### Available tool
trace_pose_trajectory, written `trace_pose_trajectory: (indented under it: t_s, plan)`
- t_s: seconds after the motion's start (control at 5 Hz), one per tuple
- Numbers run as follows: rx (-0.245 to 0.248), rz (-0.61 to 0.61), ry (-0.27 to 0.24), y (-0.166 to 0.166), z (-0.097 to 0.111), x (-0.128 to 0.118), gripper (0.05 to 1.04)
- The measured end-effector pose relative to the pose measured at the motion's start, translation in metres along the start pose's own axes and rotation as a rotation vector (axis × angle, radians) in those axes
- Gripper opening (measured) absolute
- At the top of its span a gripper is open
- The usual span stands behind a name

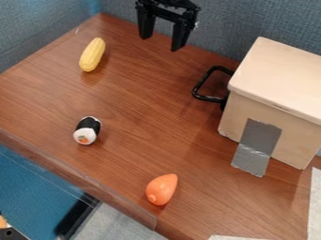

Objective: Move the yellow object from the left top side of the table and put it on the drawer

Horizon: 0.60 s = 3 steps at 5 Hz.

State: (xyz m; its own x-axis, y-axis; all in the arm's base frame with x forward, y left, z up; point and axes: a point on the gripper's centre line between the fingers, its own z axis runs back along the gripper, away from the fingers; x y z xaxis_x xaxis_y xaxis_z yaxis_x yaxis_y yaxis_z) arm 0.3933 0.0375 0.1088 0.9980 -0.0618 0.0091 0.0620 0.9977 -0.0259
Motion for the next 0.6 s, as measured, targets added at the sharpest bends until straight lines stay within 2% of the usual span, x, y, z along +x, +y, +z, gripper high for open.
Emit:
trace_pose_trajectory:
  t_s: [0.2,0.4,0.6]
  plan:
    - [-0.009,0.003,0.047,0.000,-0.017,-0.002,1.001]
    - [-0.019,0.130,0.053,0.041,-0.020,-0.002,1.001]
    - [-0.001,0.277,0.039,0.103,-0.019,-0.004,1.001]
